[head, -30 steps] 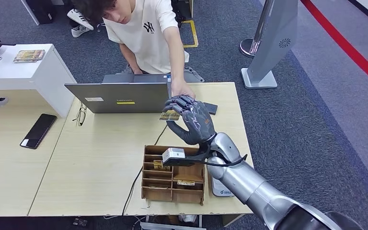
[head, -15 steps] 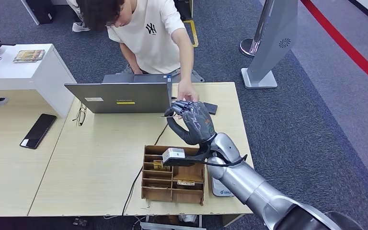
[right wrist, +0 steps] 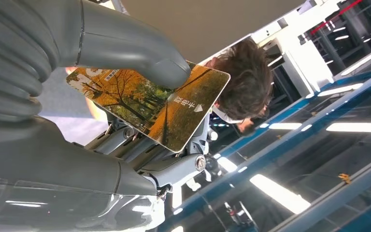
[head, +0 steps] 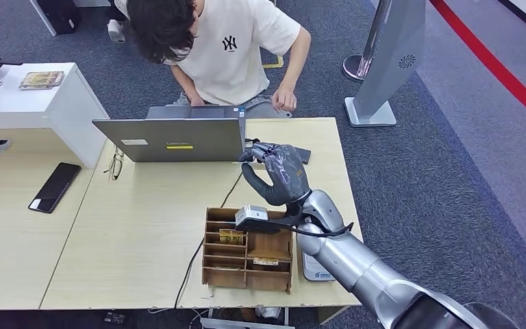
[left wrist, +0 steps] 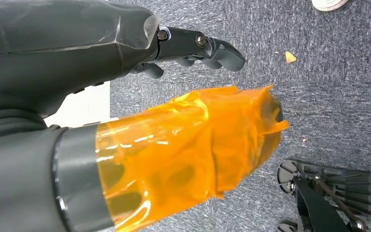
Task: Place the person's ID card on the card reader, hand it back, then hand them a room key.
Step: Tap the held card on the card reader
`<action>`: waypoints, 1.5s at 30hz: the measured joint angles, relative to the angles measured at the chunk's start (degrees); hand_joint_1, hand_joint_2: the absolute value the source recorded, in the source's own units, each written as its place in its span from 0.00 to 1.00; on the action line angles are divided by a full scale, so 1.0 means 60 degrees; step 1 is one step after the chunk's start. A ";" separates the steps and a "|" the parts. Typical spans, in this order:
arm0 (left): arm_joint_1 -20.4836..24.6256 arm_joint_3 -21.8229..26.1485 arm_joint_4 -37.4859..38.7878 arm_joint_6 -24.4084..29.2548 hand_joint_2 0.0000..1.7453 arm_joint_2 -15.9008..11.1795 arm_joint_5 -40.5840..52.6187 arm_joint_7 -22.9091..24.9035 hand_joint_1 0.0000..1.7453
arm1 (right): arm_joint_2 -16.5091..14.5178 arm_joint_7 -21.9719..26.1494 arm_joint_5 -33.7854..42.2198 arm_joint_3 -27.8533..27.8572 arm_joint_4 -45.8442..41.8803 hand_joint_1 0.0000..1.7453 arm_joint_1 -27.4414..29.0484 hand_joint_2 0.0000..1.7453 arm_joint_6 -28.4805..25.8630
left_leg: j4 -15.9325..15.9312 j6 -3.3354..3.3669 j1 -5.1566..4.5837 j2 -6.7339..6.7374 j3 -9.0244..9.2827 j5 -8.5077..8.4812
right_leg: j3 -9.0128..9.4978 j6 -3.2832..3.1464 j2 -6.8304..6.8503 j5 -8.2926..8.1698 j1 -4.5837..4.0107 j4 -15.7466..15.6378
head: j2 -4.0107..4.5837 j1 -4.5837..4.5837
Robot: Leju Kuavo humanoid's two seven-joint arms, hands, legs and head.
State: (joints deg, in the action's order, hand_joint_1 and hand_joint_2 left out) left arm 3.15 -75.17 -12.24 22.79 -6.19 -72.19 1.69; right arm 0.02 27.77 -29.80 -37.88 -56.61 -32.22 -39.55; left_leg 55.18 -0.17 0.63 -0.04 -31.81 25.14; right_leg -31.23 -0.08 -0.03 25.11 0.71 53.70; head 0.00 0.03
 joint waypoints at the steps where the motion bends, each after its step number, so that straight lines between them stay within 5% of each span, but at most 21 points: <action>1: 0.0000 0.0000 0.0000 0.0001 0.00 0.0000 -0.0006 0.0003 0.00 | 0.0000 -0.0015 0.0113 0.0000 0.0001 0.87 0.0004 1.00 0.0009 | 0.0000 0.0000 0.0000 0.0000 0.0000 0.0000 | -0.0001 0.0000 0.0000 0.0000 0.0000 0.0000 | 0.0000 0.0000; 19: -0.0012 0.0000 0.0000 -0.0002 0.00 0.0005 -0.0206 0.0015 0.00 | 0.0312 -0.0275 0.3049 0.0757 -0.0318 0.88 0.0698 1.00 0.2179 | 0.0000 0.0001 -0.0001 -0.0002 -0.0001 0.0002 | -0.0003 0.0000 0.0000 0.0000 0.0001 -0.0002 | 0.0000 0.0000; 45: -0.0073 0.0027 0.0000 0.0231 0.00 0.0222 -0.0546 0.0104 0.00 | 0.1301 -0.1595 0.3699 0.1333 -0.1249 0.97 0.2259 1.00 0.3906 | 0.0000 0.0001 -0.0001 0.0000 -0.0001 0.0005 | -0.0003 0.0001 0.0000 0.0001 0.0000 -0.0004 | 0.0000 -0.0001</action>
State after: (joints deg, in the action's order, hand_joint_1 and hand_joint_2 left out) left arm 2.72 -75.00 -12.24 24.17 -4.85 -75.46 2.32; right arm 7.83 18.20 -7.61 -29.88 -64.11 -18.67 -16.11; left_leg 55.18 -0.17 0.63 -0.04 -31.81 25.17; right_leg -31.25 -0.07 -0.03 25.12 0.72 53.68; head 0.00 0.02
